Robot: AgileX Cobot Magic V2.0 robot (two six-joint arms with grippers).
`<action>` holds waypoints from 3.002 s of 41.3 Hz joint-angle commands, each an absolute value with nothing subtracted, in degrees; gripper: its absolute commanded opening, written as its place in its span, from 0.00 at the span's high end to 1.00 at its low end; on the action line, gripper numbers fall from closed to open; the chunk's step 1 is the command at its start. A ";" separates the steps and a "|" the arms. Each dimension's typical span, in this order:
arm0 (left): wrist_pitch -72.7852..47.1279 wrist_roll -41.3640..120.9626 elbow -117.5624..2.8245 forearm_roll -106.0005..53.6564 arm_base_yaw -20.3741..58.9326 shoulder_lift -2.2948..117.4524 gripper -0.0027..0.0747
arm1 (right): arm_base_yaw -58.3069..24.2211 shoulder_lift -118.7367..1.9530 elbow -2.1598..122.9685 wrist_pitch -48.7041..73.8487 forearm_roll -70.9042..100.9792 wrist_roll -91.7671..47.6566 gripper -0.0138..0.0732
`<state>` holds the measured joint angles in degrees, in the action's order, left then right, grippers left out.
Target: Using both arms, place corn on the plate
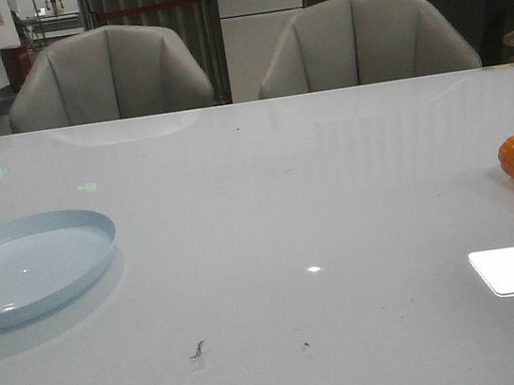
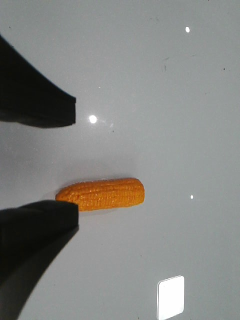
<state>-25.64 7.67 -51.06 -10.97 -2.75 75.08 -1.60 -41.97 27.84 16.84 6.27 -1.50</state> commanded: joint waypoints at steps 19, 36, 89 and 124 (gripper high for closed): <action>-38.27 7.10 -70.91 -11.31 -3.22 101.41 0.39 | -1.26 -42.04 29.91 12.10 6.01 -1.49 0.32; -37.47 7.10 -70.91 -11.31 -3.22 107.81 0.40 | -1.26 -42.04 29.91 12.73 6.01 -1.49 0.32; -49.88 7.20 -83.55 -35.59 4.52 107.90 0.84 | -1.26 -42.04 29.91 12.73 6.01 -1.49 0.32; -39.03 7.20 -83.43 -34.60 22.17 108.51 0.84 | -1.26 -42.04 29.91 13.09 6.01 -1.49 0.32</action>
